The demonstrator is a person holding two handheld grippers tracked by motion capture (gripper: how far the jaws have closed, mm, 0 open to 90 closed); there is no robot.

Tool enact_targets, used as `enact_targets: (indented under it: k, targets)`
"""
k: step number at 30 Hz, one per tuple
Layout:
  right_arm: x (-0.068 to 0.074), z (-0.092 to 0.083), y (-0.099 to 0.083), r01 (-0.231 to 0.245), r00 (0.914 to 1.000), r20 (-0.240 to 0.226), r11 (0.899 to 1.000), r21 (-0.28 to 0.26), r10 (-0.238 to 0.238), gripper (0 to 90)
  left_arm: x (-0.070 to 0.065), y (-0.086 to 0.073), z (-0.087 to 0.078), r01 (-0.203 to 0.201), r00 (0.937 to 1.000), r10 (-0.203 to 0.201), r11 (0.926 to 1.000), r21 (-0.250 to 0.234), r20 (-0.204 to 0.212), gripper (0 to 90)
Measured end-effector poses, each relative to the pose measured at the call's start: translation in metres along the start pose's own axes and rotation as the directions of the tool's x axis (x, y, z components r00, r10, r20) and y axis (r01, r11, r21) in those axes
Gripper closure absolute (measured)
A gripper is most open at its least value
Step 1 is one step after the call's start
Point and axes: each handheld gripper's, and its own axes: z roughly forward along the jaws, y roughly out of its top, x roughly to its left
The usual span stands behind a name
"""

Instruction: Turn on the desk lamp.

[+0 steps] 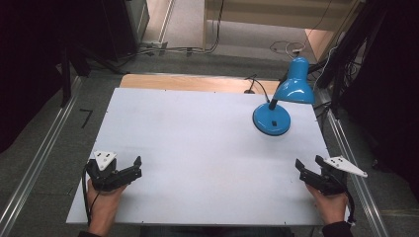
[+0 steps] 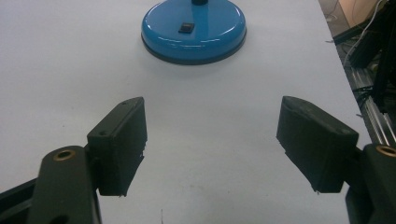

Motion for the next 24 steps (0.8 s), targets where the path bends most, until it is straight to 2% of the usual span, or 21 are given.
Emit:
enact_targets:
  k: [14,24]
  targets:
    - [0.002,0.009,0.007,-0.008,0.9999,-0.008,1.0,-0.009,0.008,22.8,0.0,0.0,0.001,-0.009,0.9999,0.009,1.0,0.001,-0.009,3.8]
    - [0.005,0.018,0.014,0.004,0.9999,-0.013,1.0,-0.007,-0.004,22.9,0.0,-0.001,0.001,-0.008,0.9999,0.008,1.0,-0.003,-0.011,4.0]
